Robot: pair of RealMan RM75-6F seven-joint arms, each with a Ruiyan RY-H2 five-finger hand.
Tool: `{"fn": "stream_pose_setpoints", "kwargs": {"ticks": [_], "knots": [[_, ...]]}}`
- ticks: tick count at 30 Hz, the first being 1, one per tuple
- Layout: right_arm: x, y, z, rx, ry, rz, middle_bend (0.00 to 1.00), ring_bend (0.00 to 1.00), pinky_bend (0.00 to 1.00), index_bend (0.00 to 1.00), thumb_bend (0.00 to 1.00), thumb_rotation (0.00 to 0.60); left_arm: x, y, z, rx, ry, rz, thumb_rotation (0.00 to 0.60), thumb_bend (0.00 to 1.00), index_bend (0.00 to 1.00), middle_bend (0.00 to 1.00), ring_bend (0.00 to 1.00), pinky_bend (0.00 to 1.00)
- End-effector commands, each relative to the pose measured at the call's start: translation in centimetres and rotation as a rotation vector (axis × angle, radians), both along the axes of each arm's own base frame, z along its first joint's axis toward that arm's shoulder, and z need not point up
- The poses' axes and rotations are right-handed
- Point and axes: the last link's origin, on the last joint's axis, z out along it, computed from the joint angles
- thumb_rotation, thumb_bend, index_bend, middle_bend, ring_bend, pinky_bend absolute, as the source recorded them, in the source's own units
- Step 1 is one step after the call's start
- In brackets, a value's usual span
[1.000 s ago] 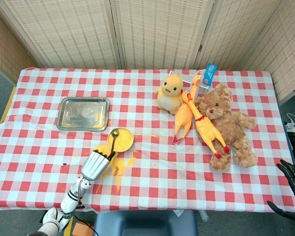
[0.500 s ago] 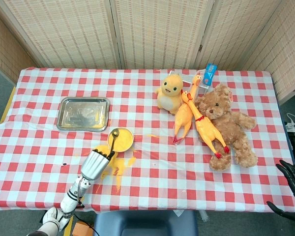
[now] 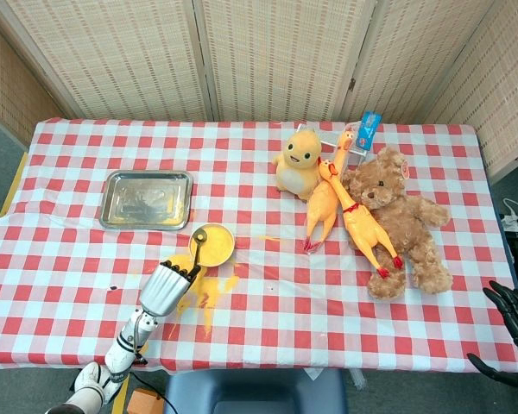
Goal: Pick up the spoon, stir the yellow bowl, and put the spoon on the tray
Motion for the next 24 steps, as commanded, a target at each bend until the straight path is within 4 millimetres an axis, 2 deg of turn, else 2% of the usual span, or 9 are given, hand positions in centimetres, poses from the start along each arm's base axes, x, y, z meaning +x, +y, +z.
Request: {"fn": "stream_pose_setpoints", "kwargs": {"ticks": [1,12,18,24], "knots": [[0.0,0.0,0.0,0.001,0.001,0.000,0.00,0.00,0.00,0.00,0.09,0.600,0.1,0.1,0.2,0.005,-0.008,-0.005,0.600,0.50,0.69,1.00,1.00,1.00],[0.0,0.0,-0.1,0.003,0.003,0.000,0.00,0.00,0.00,0.00,0.09,0.600,0.4,0.4,0.9,0.030,-0.041,-0.023,0.600,0.67,0.80,1.00,1.00,1.00],[0.0,0.0,0.0,0.002,0.003,-0.001,0.00,0.00,0.00,0.00,0.09,0.600,0.4,0.6,1.1,0.034,-0.044,-0.025,0.600,0.72,0.81,1.00,1.00,1.00],[0.0,0.0,-0.1,0.002,0.004,-0.003,0.00,0.00,0.00,0.00,0.09,0.600,1.4,0.6,2.1,0.048,-0.140,-0.076,0.600,0.75,0.82,1.00,1.00,1.00]]}}
